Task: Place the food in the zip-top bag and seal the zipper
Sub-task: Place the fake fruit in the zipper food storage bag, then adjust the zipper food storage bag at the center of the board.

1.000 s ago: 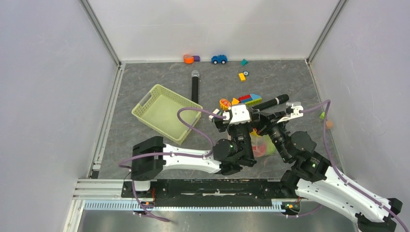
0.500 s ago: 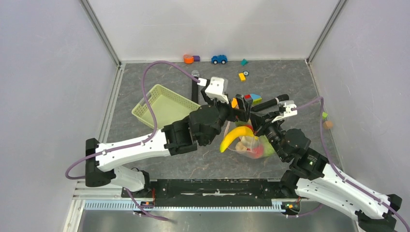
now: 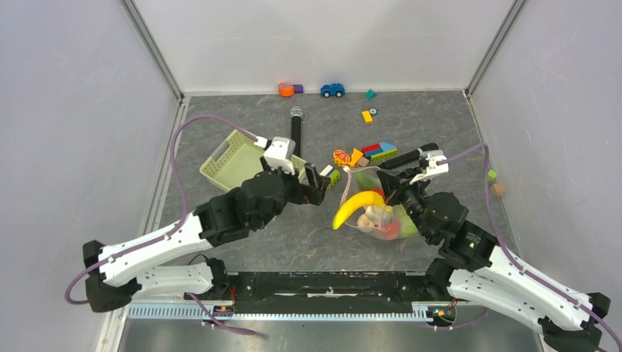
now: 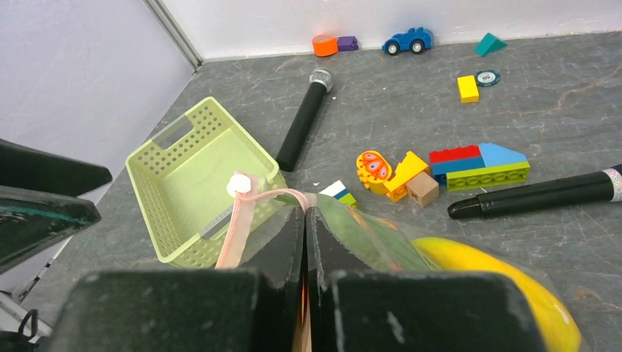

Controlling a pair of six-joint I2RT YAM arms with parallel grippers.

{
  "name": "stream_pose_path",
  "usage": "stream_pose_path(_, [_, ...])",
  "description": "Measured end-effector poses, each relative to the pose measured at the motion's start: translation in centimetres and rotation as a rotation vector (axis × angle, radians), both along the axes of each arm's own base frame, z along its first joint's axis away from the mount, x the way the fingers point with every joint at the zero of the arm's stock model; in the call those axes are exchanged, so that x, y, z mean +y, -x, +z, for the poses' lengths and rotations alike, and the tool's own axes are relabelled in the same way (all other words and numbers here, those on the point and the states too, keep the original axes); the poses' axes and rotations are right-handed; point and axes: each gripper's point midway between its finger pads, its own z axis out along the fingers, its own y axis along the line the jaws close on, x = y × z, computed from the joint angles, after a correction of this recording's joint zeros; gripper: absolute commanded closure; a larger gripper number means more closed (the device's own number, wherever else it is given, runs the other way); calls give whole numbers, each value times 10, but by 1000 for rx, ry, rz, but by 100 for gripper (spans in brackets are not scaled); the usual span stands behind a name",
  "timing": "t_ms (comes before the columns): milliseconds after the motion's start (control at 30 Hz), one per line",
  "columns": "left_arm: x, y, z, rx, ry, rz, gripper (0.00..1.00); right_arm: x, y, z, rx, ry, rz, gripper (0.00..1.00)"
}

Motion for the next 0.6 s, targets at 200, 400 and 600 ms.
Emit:
stream_pose_path(200, [11,11,-56,136,16,-93,0,2,1,0,-5,36,20,97])
stream_pose_path(400, [-20,22,-83,214,37,-205,12,11,2,-5,-1,74,63,97])
stream_pose_path(600, [-38,19,-78,202,83,-237,30,14,2,-9,5,94,79,97])
